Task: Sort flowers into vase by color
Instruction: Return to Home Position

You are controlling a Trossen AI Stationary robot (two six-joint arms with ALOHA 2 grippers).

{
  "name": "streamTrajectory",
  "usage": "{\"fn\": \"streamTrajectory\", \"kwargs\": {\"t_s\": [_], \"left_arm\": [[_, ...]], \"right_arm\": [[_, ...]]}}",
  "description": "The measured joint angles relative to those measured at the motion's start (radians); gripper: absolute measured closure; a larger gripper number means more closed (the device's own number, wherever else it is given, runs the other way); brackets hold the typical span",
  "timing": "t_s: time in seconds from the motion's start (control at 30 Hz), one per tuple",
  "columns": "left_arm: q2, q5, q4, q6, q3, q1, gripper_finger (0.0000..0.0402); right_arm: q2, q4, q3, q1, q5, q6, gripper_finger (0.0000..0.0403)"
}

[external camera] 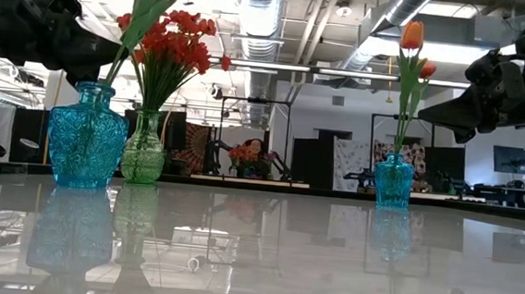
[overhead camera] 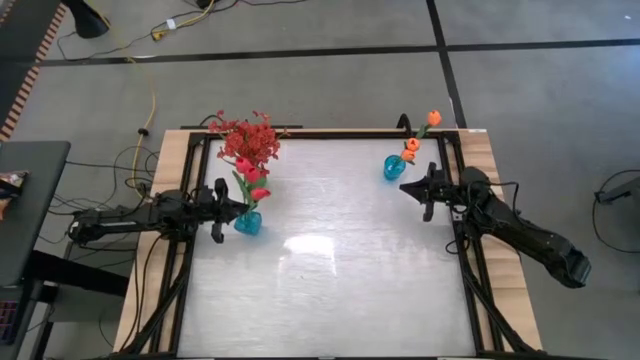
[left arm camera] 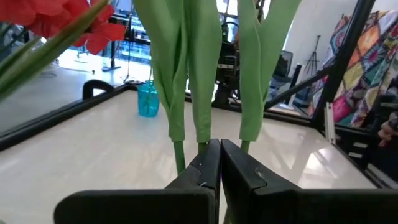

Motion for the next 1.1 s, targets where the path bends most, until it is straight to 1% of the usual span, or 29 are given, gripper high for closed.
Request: {"fn": "streamTrajectory", "kwargs": {"t_s": [0.23, 1.1], "left_arm": [[0.0, -0.011, 0.001, 0.141, -0.001, 0.0, 0.0401], [0.0, -0.011, 0.002, 0.146, -0.001, 0.0, 0.0401]], "right_arm": [[0.0, 0.0, 0.0, 0.008, -0.001, -0.034, 0.0363], [0.0, -0.001, 0.0, 0.006, 0.006, -0.037, 0.0363]]}}
